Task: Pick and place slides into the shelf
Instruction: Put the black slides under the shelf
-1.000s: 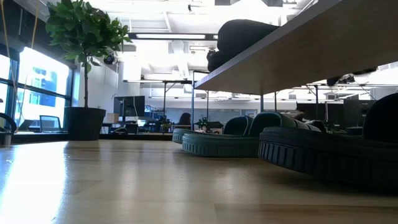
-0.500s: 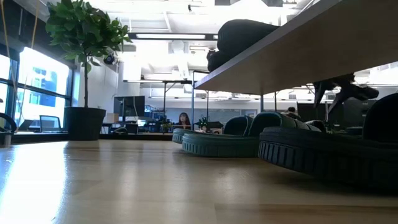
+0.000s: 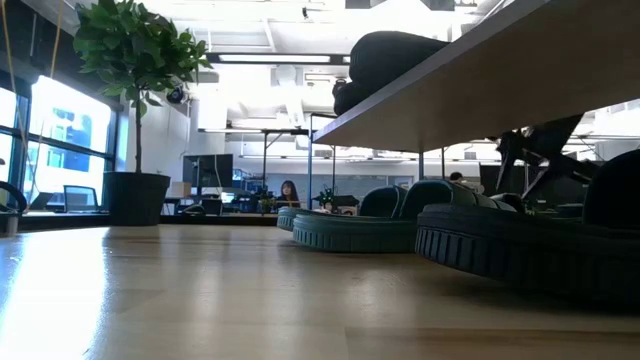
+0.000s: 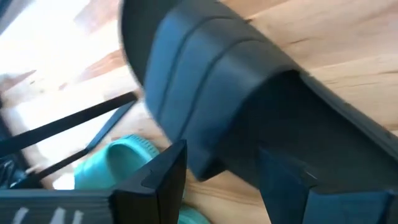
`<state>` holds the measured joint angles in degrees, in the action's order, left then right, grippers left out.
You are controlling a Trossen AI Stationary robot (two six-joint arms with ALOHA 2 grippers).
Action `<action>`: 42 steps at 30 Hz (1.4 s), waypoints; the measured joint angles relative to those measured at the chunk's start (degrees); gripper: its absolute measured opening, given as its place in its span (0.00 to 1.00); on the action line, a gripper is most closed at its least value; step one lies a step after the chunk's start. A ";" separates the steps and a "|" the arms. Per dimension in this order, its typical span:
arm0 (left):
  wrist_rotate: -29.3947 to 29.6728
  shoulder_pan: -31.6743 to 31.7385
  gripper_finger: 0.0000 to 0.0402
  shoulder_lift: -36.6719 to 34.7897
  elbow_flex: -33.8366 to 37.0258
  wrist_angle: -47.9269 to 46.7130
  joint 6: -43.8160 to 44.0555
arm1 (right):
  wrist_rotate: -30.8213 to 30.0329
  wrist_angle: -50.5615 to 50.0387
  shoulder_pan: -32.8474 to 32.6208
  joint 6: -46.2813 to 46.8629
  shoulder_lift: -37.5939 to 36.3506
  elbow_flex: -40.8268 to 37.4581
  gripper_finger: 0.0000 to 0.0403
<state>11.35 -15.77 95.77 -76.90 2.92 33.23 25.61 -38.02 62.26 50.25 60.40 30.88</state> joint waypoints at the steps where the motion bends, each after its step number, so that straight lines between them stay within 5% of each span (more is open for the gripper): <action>1: 0.00 0.00 0.44 0.00 0.00 0.00 0.00 | -0.44 0.03 0.00 0.32 0.00 -0.40 0.42; 21: 0.21 0.00 0.44 0.00 0.02 0.02 0.00 | -5.93 9.72 -0.04 3.64 0.02 -1.82 0.41; 42: 0.22 0.00 0.44 0.00 0.02 0.04 0.00 | -6.68 17.17 -5.29 1.69 6.40 -1.70 0.02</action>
<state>11.57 -15.77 95.77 -76.88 2.96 33.23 18.93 -20.85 56.97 51.94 66.80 29.17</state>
